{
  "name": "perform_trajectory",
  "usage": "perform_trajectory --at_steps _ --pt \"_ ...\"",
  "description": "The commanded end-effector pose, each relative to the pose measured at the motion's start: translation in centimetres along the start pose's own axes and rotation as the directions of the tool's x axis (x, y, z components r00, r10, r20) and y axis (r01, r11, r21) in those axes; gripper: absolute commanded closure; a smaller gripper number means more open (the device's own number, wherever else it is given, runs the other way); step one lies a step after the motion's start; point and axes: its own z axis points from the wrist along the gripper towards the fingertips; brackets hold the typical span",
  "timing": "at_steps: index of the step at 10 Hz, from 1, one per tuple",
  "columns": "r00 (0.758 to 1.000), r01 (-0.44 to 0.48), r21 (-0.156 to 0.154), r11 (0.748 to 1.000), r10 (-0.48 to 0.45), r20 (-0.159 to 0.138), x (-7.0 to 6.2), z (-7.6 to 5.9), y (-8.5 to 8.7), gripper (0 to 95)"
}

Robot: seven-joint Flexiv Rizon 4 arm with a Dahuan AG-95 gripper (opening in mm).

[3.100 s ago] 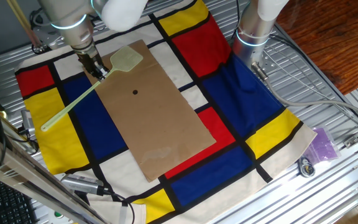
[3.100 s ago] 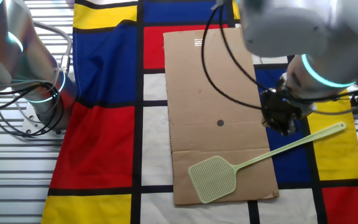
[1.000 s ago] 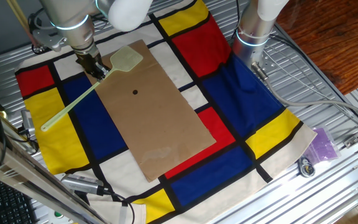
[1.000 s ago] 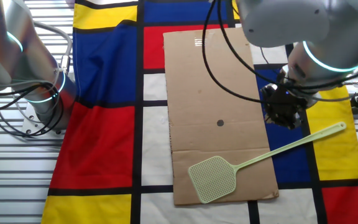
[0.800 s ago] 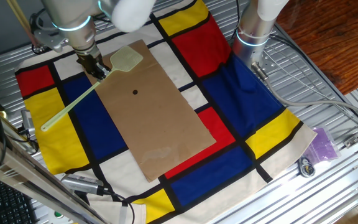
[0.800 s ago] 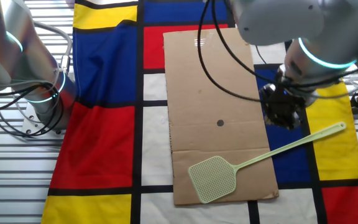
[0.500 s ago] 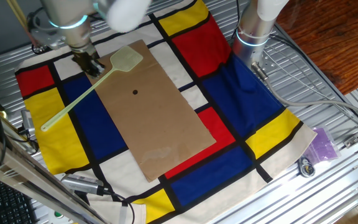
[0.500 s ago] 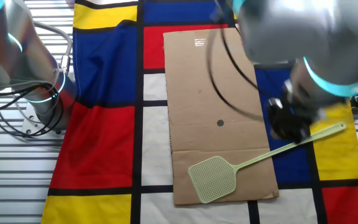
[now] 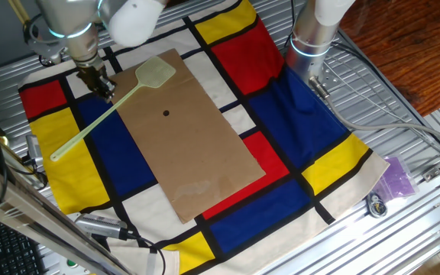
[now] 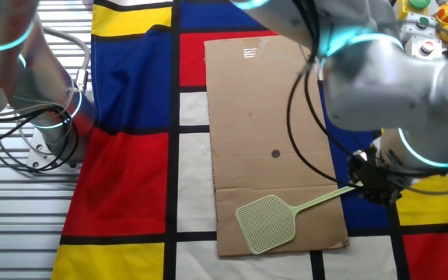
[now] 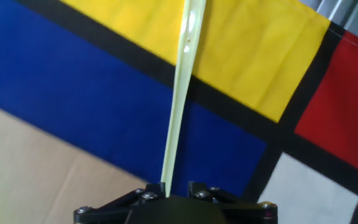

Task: Swat with a flyswatter

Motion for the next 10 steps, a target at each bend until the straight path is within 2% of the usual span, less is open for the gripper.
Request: perform_trajectory --at_steps 1,5,6,10 --pt "1.0 0.001 0.0 1.0 -0.001 0.003 -0.1 0.9 -0.1 76.0" --pt "1.0 0.004 -0.003 1.0 -0.004 0.006 -0.5 1.8 0.7 76.0" --pt "1.0 0.007 -0.005 1.0 -0.007 0.01 -0.5 2.2 0.7 57.0" --pt "1.0 0.01 -0.005 1.0 -0.01 0.016 -0.6 2.9 0.7 57.0"
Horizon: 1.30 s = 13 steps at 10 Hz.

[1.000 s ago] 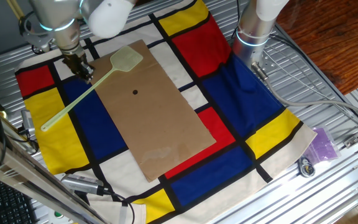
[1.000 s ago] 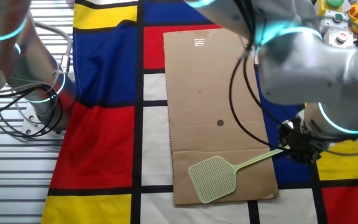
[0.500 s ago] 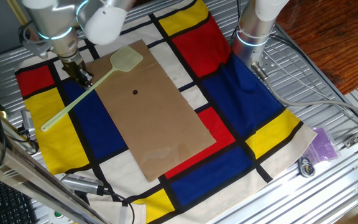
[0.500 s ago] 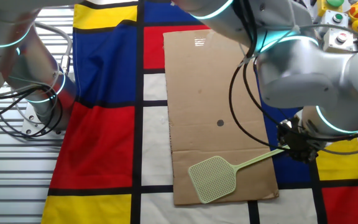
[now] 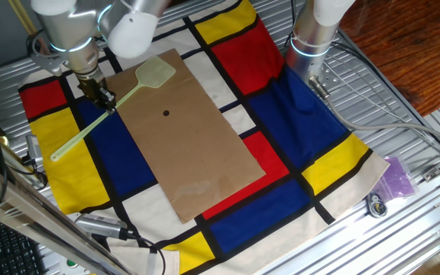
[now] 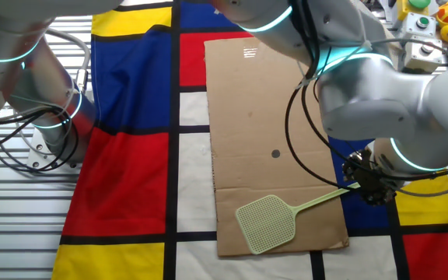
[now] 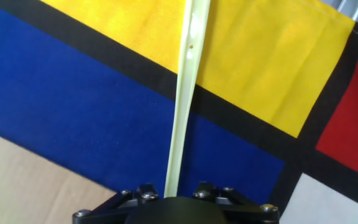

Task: Swat with a flyswatter

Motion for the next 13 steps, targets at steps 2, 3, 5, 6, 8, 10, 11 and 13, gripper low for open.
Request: perform_trajectory --at_steps 2,3,5,6,8,10,11,13 --pt "1.0 0.006 -0.001 1.0 -0.006 0.004 0.0 0.68 0.03 57.0" --pt "1.0 0.006 0.001 1.0 -0.006 0.006 0.0 0.93 0.04 57.0" --pt "1.0 0.006 0.002 1.0 -0.006 0.008 -0.02 1.13 0.13 76.0" --pt "1.0 0.003 0.002 1.0 -0.003 0.007 -0.03 1.14 0.14 76.0" --pt "1.0 -0.002 0.003 1.0 0.002 0.01 -0.04 1.28 0.18 95.0" --pt "1.0 -0.002 0.003 1.0 0.002 0.011 -0.03 1.4 0.17 95.0" --pt "1.0 -0.006 0.004 1.0 0.006 0.004 -0.04 1.37 0.17 95.0" --pt "0.999 -0.029 0.0 1.0 0.029 -0.024 -0.23 1.01 0.15 95.0"
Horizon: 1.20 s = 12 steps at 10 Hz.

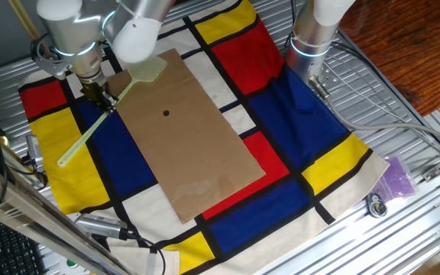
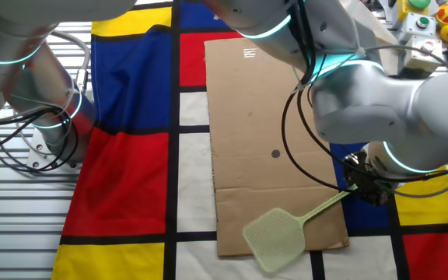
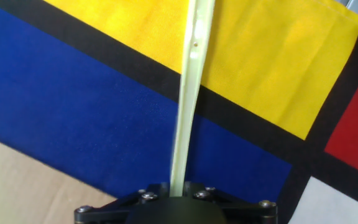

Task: Swat with a flyswatter

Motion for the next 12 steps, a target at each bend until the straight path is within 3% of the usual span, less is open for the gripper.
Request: perform_trajectory --at_steps 1,3,5,7,9,12 --pt "0.999 -0.034 -0.013 0.999 0.034 -0.026 -0.3 -0.6 -0.1 95.0" --pt "0.995 -0.086 -0.01 0.996 0.085 -0.045 -0.7 -2.1 -0.2 95.0" --pt "0.984 -0.175 0.001 0.985 0.175 -0.043 -0.9 -3.3 -0.4 95.0" --pt "0.968 -0.243 0.033 0.969 0.245 -0.055 -1.3 -4.7 -0.7 95.0" --pt "0.935 -0.344 0.035 0.938 0.346 -0.074 -1.9 -5.8 -0.9 95.0" --pt "0.9 -0.426 0.024 0.904 0.426 -0.092 -2.5 -6.6 -0.9 95.0"
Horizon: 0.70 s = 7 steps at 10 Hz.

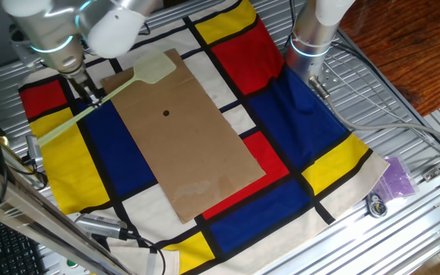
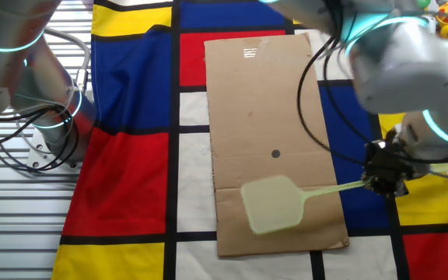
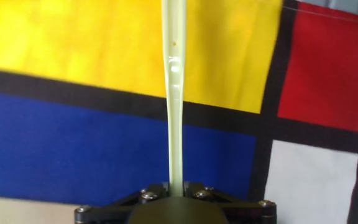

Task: Swat with a flyswatter

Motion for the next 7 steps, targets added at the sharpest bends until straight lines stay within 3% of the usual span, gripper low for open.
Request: perform_trajectory --at_steps 1,3,5,7 --pt "0.994 -0.105 -0.017 0.994 0.105 -0.021 -0.47 -0.86 0.26 95.0" --pt "0.985 -0.168 -0.03 0.985 0.167 -0.033 -0.67 -1.4 0.57 95.0" --pt "0.981 -0.196 -0.027 0.98 0.196 0.0 -0.78 -1.54 0.73 95.0" --pt "0.975 -0.221 -0.026 0.975 0.222 0.01 -1.0 -1.77 1.17 95.0"
